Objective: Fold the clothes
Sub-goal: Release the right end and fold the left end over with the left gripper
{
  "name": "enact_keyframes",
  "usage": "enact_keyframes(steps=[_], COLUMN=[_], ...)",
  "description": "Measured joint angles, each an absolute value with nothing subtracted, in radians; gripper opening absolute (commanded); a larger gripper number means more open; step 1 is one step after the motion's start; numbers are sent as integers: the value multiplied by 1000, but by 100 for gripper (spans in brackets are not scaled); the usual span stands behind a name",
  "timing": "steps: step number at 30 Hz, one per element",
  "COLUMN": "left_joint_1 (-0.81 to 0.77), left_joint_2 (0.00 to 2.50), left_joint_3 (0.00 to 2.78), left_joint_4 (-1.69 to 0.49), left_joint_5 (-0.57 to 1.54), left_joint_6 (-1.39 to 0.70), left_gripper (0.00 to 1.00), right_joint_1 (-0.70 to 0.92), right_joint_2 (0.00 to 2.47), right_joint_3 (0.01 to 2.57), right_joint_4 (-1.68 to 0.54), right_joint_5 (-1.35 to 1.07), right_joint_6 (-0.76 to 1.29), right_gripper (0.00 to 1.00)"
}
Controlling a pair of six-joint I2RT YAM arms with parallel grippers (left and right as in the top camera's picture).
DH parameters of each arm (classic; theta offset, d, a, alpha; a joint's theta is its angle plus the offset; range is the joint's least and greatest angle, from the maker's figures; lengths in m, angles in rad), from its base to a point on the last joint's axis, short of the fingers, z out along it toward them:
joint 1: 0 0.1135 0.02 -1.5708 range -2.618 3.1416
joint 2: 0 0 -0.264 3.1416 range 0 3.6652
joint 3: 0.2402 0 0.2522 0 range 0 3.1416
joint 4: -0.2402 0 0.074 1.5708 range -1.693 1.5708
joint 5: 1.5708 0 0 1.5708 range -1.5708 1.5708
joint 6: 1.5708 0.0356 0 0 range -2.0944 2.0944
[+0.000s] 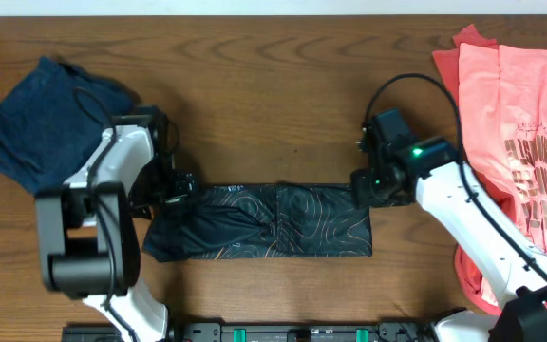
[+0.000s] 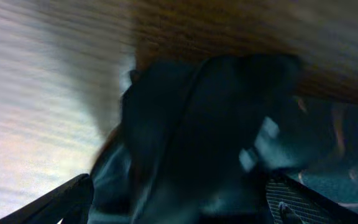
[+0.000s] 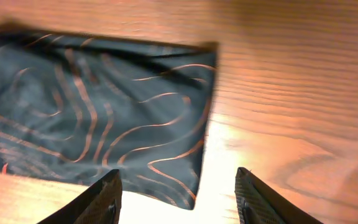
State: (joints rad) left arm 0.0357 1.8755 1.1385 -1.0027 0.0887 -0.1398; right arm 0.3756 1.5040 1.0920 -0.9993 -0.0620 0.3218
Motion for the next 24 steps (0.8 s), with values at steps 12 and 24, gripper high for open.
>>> enact_keyframes(steps=[12, 24], left_joint_1=[38, 92], left_joint_2=[1913, 1934], left_joint_3=[1119, 1361], left_joint_4=[-965, -1187], left_joint_5=[215, 52], left_joint_6=[-111, -161], left_gripper=[11, 7], right_joint_1=[277, 200], right_joint_2=[1504, 1504], right_joint_3=[1092, 1092], right_joint_4=[-1013, -1013], right_joint_5=[-44, -31], right_joint_6=[330, 330], right_gripper=[56, 56])
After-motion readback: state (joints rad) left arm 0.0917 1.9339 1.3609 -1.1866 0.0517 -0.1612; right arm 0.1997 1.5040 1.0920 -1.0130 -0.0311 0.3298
